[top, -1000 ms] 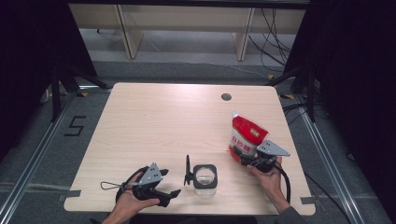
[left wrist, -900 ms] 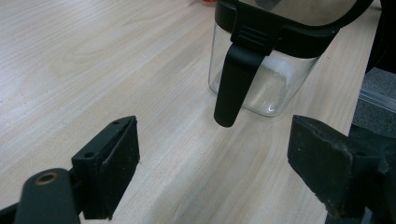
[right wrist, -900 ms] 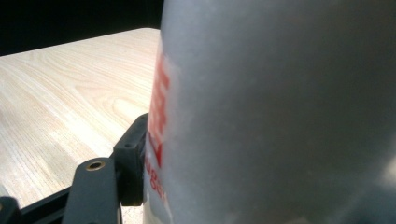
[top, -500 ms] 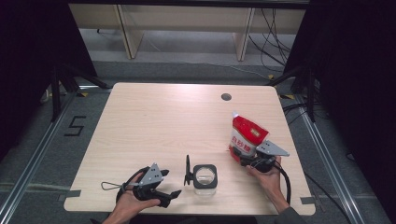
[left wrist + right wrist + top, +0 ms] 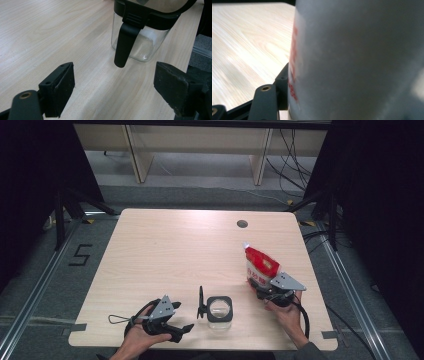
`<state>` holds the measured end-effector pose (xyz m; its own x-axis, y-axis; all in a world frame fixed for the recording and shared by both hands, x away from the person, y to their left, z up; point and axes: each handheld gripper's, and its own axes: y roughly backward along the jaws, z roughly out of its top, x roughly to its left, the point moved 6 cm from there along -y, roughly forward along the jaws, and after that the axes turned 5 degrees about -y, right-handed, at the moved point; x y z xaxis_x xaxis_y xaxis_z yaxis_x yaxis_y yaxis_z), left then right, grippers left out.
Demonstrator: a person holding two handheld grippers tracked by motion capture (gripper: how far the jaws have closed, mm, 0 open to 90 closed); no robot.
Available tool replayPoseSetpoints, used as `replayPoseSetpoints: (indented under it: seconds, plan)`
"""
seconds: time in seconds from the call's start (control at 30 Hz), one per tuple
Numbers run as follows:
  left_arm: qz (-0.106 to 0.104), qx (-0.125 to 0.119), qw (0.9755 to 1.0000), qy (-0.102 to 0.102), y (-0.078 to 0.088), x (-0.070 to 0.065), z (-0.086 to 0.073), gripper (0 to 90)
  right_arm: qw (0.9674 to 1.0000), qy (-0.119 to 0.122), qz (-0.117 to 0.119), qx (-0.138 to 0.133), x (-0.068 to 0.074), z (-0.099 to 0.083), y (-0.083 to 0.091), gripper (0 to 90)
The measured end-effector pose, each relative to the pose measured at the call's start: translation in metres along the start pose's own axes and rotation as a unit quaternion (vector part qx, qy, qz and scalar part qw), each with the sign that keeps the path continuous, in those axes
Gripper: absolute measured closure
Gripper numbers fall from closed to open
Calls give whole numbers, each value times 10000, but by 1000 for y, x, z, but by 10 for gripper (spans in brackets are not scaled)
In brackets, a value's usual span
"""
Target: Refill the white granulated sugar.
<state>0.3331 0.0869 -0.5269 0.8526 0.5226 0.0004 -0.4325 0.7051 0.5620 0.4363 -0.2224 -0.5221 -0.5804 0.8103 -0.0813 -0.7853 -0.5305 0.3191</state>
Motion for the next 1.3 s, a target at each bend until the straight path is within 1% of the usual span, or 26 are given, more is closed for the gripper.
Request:
replayPoseSetpoints:
  seconds: [0.03, 0.13, 0.2, 0.27, 0.33, 0.4, 0.43, 0.5, 0.53, 0.6, 0.63, 0.67, 0.73, 0.77, 0.8, 0.83, 0.87, 0.93, 0.97, 1.03, 1.07, 1.1, 1.2, 1.23, 1.27, 1.3]
  plan:
    - [62, -20, 9999, -80, 1, 2, 0, 168, 9993, 327, -151, 122, -1, 0, 2, 378]
    - [42, -26, 9999, -96, 1, 3, 1, 168, 9981, 516, -284, 157, 0, 1, 6, 379]
    - [11, 2, 10000, 6, 1, 3, 0, 168, 9939, 988, -454, 202, 4, 5, 9, 379]
    - [65, -24, 10000, 1, 2, 3, 0, 168, 9912, 1184, -562, 167, 11, 14, 16, 380]
    - [34, -44, 10000, -66, 2, 4, 0, 168, 9907, 1217, -591, 142, 14, 17, 19, 380]
    - [51, -24, 10000, 27, 3, 4, 0, 168, 9844, 1592, -744, 91, 18, 24, 26, 380]
    - [53, -31, 10000, 47, 3, 4, 0, 168, 9844, 1592, -744, 91, 18, 24, 26, 380]
    - [75, -23, 10000, 48, 3, 4, 0, 168, 9793, 1869, -773, 20, 22, 30, 35, 381]
    - [75, -23, 10000, 48, 3, 4, 0, 167, 9793, 1869, -773, 20, 22, 30, 35, 381]
    - [91, -29, 9999, 35, 3, 4, 0, 168, 9750, 2058, -841, -6, 26, 33, 47, 381]
    - [95, -29, 9999, 39, 3, 4, 0, 168, 9705, 2243, -884, -26, 26, 34, 49, 381]
    - [95, -29, 9999, 39, 3, 4, 0, 168, 9705, 2243, -884, -26, 26, 34, 49, 381]
    - [88, -54, 9999, 52, 2, 4, 0, 167, 9653, 2419, -986, 24, 28, 35, 56, 381]
    - [81, -61, 9999, -20, 2, 5, 0, 168, 9584, 2645, -1073, 41, 29, 36, 61, 381]
    - [103, -64, 9999, 24, 2, 5, 0, 168, 9584, 2645, -1073, 41, 29, 36, 61, 381]
    - [119, -30, 9999, -32, 3, 6, -1, 168, 9457, 3031, -1171, 67, 31, 38, 66, 381]
    - [119, -30, 9999, -32, 3, 6, -1, 168, 9418, 3139, -1197, 90, 34, 38, 68, 382]
    - [115, -65, 9999, -25, 2, 6, 0, 168, 9420, 3134, -1198, 93, 36, 38, 72, 382]
    - [113, -79, 9999, -26, 2, 6, -1, 168, 9394, 3220, -1174, 98, 40, 37, 77, 382]
    - [112, -134, 9998, -35, 1, 6, 0, 167, 9304, 3441, -1252, 174, 44, 36, 82, 382]
    - [112, -134, 9998, -35, 1, 6, 0, 168, 9304, 3441, -1252, 174, 44, 36, 82, 382]
    - [106, -142, 9998, -41, 1, 6, 0, 167, 9231, 3637, -1235, 196, 48, 35, 87, 382]
    - [141, -95, 9999, 12, 2, 6, -1, 168, 9214, 3684, -1224, 170, 50, 34, 90, 383]
    - [147, -46, 9999, 45, 3, 7, -1, 167, 9175, 3756, -1282, 239, 54, 32, 94, 383]
    - [133, -102, 9998, 76, 3, 7, -1, 167, 9035, 4075, -1308, 236, 54, 34, 95, 383]
    - [133, -102, 9998, 76, 3, 7, -1, 167, 9035, 4075, -1308, 236, 54, 34, 95, 383]
